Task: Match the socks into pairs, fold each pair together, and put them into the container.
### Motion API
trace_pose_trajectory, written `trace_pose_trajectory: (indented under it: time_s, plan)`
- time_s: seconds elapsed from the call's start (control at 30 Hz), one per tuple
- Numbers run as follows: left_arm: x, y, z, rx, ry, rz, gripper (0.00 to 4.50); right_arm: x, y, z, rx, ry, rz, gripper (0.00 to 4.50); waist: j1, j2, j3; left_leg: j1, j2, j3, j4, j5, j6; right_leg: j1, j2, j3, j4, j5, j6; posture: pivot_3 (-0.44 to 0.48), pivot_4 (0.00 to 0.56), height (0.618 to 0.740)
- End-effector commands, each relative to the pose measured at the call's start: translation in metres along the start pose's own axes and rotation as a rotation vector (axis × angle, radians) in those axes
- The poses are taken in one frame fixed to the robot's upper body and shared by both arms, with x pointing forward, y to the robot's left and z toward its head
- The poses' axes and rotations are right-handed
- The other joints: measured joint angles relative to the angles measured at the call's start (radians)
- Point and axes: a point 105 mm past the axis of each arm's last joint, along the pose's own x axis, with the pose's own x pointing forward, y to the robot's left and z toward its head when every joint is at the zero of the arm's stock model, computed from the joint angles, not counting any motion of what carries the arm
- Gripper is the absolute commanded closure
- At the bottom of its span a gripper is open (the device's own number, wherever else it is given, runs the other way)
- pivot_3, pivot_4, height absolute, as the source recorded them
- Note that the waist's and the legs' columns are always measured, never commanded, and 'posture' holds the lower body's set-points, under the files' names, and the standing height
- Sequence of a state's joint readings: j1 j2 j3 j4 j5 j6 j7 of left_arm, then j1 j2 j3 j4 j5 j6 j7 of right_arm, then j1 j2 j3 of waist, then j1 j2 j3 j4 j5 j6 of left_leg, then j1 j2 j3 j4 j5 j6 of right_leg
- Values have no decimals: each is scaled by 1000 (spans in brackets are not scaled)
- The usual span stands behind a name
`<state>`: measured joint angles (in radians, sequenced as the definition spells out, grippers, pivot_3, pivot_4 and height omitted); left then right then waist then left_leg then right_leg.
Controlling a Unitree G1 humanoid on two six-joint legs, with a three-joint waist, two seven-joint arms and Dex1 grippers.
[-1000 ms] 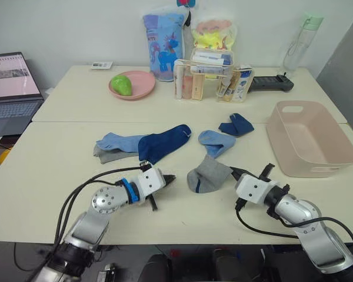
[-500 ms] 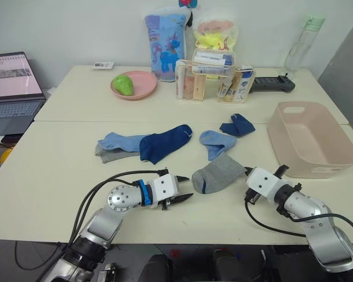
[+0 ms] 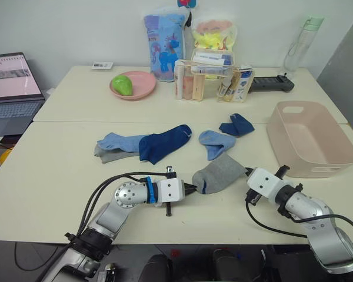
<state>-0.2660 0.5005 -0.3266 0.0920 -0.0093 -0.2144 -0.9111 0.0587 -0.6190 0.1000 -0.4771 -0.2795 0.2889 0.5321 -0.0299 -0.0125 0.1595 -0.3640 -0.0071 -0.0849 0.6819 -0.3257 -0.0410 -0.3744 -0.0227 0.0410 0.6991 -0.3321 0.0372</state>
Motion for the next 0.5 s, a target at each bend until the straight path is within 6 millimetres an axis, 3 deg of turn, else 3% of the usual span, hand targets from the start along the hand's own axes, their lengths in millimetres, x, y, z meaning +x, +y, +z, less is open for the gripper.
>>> trace_pose_trajectory:
  time_s: [0.03,0.17,0.3,0.5]
  plan:
    - [-26,16,18,-109,-106,63,4465,-12,0,23,-31,-94,65,4500,-2,0,0,0,0,0,0,0,0,0,0,0,0,0,0,0,150,703]
    - [-52,4,26,-187,-79,-62,4465,-23,-1,43,51,-139,199,4500,-3,0,0,0,1,-2,0,0,0,0,0,0,0,0,0,0,150,703]
    - [-65,-6,40,-290,-60,-173,4465,-35,-4,59,138,-157,324,4500,0,0,0,0,0,-2,0,0,0,2,0,0,-1,0,0,0,150,703]
    - [-96,-44,56,-465,59,-514,4465,-69,7,65,207,-26,685,4500,0,2,4,0,0,-4,-1,0,1,2,0,-2,-3,0,0,0,150,703]
